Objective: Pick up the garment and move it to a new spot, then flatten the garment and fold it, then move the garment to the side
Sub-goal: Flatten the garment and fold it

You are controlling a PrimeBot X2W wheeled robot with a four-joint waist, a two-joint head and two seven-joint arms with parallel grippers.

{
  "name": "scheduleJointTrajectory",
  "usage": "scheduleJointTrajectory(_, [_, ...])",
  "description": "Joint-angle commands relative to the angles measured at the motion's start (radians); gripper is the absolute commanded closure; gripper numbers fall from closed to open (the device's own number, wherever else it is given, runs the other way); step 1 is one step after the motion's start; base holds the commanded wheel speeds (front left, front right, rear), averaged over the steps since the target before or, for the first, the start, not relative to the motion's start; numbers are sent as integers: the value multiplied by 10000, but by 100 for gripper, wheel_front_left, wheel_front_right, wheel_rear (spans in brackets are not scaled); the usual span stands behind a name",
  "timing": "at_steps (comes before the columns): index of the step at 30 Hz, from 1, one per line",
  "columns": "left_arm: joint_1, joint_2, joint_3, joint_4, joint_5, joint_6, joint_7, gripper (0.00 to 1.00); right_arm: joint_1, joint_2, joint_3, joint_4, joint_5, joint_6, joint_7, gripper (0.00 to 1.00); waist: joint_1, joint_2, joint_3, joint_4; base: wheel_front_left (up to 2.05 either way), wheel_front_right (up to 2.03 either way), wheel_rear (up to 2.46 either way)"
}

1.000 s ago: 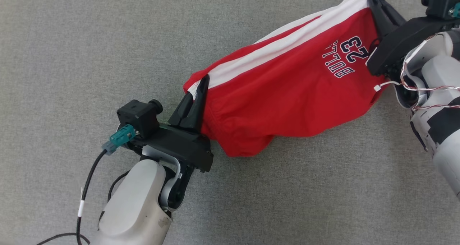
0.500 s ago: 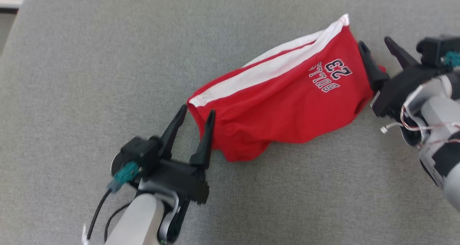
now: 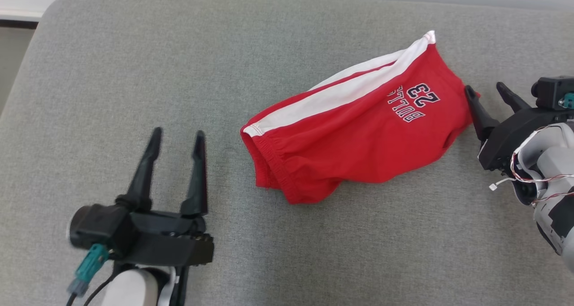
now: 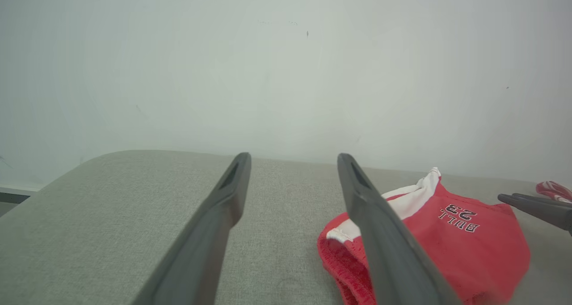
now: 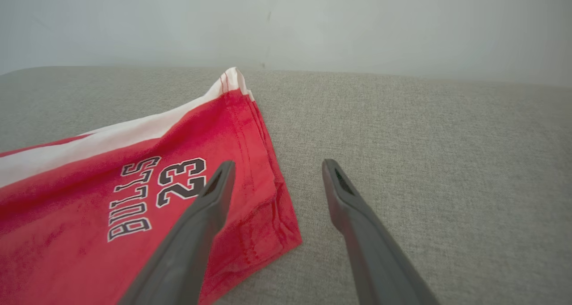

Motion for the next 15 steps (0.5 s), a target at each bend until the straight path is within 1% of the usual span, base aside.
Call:
scheduleJointTrajectory(1, [198,7,124,-114,101,70,2,0,-93,9,41,120,62,-28,53,0,1,0,103,91,0,0,0])
scheduleJointTrajectory(4, [421,7,459,-306,35,336,2,0,-184,132,148,538,168,-28,177,0,1,0,219,207,0,0,0])
scheduleJointTrajectory(7, [602,6,592,-247,-64,412,2,0,-214,207,218,800,262,-28,296,0,1,0,266,287,0,0,0])
scheduleJointTrajectory(11, [744,9,503,-272,-139,512,2,0,-142,362,335,1186,446,-28,722,0,1,0,281,371,0,0,0])
scheduleJointTrajectory(12, [778,9,492,-292,-179,532,2,0,-113,419,372,1238,480,-28,852,10,1,0,277,378,0,0,0])
scheduleJointTrajectory(14, [811,7,456,-263,-211,523,2,0,-33,493,424,1279,600,-28,1078,98,1,0,248,374,0,0,0])
scheduleJointTrajectory(15, [809,10,490,-232,-202,502,2,0,2,512,449,1284,663,-28,1150,100,1,0,218,345,0,0,0])
